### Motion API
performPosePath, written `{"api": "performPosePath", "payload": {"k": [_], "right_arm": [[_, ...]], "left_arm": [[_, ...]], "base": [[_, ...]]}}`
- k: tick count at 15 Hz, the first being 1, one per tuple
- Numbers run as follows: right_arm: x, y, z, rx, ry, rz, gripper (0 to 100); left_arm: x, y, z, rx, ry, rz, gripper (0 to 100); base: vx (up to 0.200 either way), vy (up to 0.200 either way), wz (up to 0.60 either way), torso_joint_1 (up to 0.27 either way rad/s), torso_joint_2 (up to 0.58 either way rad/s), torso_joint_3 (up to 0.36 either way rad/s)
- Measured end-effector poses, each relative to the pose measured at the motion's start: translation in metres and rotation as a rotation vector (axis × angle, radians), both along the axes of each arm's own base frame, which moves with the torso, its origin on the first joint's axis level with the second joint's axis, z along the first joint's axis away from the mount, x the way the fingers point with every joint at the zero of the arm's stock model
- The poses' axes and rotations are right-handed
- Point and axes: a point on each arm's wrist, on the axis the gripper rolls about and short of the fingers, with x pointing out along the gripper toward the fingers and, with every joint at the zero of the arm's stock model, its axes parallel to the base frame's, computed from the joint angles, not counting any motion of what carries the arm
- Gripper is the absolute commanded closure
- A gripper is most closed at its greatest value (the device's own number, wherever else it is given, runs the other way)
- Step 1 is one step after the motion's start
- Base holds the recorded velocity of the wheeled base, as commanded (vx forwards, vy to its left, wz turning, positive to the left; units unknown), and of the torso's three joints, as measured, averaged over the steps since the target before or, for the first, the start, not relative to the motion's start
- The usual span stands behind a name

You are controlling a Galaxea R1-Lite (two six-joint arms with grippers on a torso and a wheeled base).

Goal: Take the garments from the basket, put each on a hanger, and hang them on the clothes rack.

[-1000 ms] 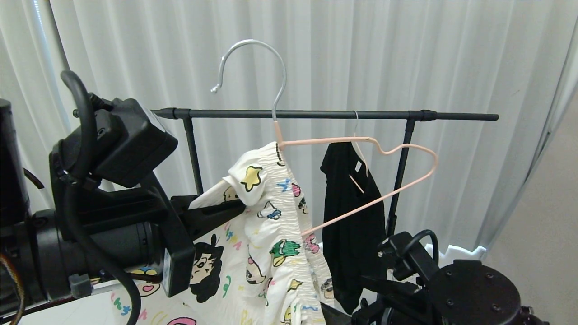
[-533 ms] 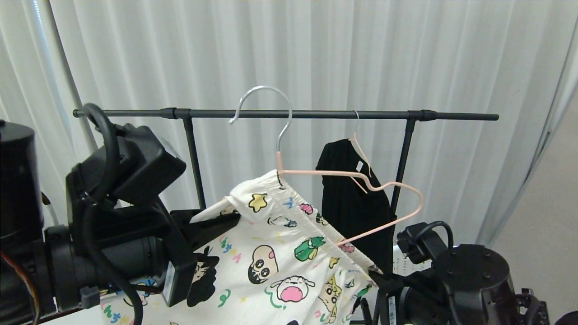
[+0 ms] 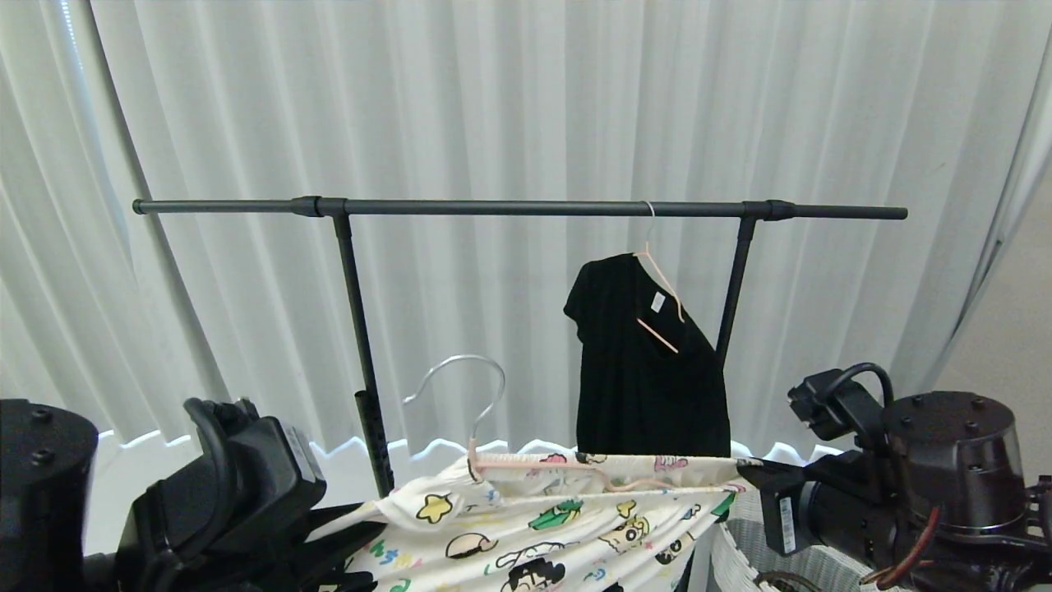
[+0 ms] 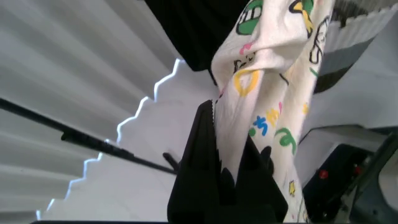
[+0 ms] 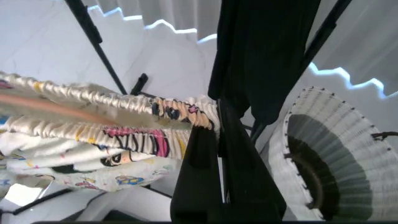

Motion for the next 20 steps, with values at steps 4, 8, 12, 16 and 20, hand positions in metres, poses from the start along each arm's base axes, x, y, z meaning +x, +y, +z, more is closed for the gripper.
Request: {"api": "performPosePath", "payload": {"k": [4, 8, 12, 16, 20], "right_arm": [[-0.012, -0.01, 0.015, -0.03, 0.02, 0.085, 0], [-0.025, -0.018, 0.039, -0.036, 0.018, 0.261, 0], [-0.039, -0.026, 0.06, -0.118, -0.01, 0.452, 0], [-0.047, -0.02, 0.077, -0.182, -0.079, 0.63, 0], [-0.067, 0.004, 0.082, -0.197, -0.115, 0.83, 0]], "left_arm": [[0.005, 0.0, -0.014, 0.087, 0.018, 0.103, 100], [0.012, -0.006, -0.011, 0.064, 0.011, 0.128, 100], [0.01, -0.014, -0.01, -0.003, 0.019, 0.078, 100], [0.001, -0.023, -0.01, -0.028, 0.037, -0.039, 100], [-0.013, -0.036, -0.013, -0.065, 0.016, -0.19, 100]], "base": [[0.0, 0.0, 0.0, 0.0, 0.0, 0.0], [0.0, 0.0, 0.0, 0.0, 0.0, 0.0], [0.0, 0.0, 0.0, 0.0, 0.0, 0.0], [0.0, 0.0, 0.0, 0.0, 0.0, 0.0], [0.0, 0.0, 0.0, 0.0, 0.0, 0.0]]}}
